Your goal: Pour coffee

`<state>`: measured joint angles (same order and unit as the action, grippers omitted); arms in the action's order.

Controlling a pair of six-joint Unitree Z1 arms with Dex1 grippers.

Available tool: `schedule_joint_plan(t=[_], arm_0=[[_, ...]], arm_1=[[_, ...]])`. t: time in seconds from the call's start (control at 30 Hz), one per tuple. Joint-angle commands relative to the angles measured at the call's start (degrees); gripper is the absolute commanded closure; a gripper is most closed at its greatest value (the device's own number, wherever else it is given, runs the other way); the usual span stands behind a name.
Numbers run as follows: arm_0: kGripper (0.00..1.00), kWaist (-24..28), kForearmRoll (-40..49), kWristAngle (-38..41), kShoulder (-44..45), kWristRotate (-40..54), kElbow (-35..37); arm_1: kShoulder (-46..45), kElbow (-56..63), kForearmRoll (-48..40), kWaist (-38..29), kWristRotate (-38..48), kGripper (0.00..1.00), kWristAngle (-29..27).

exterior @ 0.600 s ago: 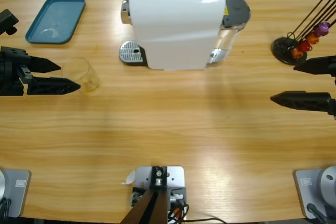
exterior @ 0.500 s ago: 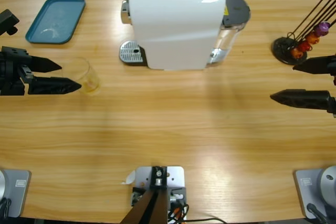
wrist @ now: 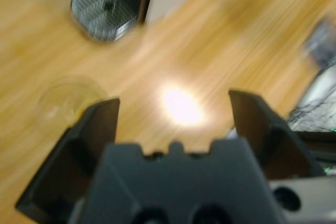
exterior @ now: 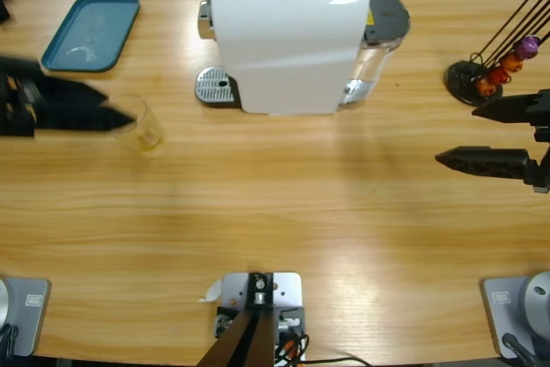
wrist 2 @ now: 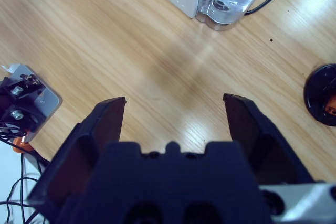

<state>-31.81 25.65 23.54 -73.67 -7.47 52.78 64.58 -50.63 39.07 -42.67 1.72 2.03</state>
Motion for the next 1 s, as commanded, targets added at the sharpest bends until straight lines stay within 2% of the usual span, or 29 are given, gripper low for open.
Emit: schedule_joint_plan(t=[0.03,0.1,0.2,0.47,0.8,0.93,1.0], arm_0=[[0.193,13.1,-13.2,24.9,-11.5,-21.0,10.7],[0.193,14.7,-19.8,27.4,-15.2,-27.4,10.9],[0.193,15.4,-24.9,29.6,-19.4,-32.4,10.8],[0.195,15.4,-27.6,38.8,-28.4,-35.0,10.7],[0.23,17.0,-30.2,38.9,-32.6,-36.3,10.7],[0.233,16.8,-35.5,39.5,-34.8,-39.1,10.8],[0.276,16.3,-39.0,39.6,-35.9,-41.2,10.8]], arm_1=[[1.0,1.5,-0.8,0.4,0.7,0.174,-1.1],[0.9,1.5,-0.8,0.4,0.7,0.174,-1.1],[0.5,1.5,-0.7,0.4,0.7,0.174,-1.1],[-0.1,1.7,-0.7,0.4,0.7,0.174,-1.2],[-0.6,1.8,-0.7,0.4,0.7,0.174,-1.2],[-0.8,1.8,-0.7,0.4,0.7,0.174,-1.2],[-0.8,1.8,-0.7,0.4,0.7,0.174,-1.2]])
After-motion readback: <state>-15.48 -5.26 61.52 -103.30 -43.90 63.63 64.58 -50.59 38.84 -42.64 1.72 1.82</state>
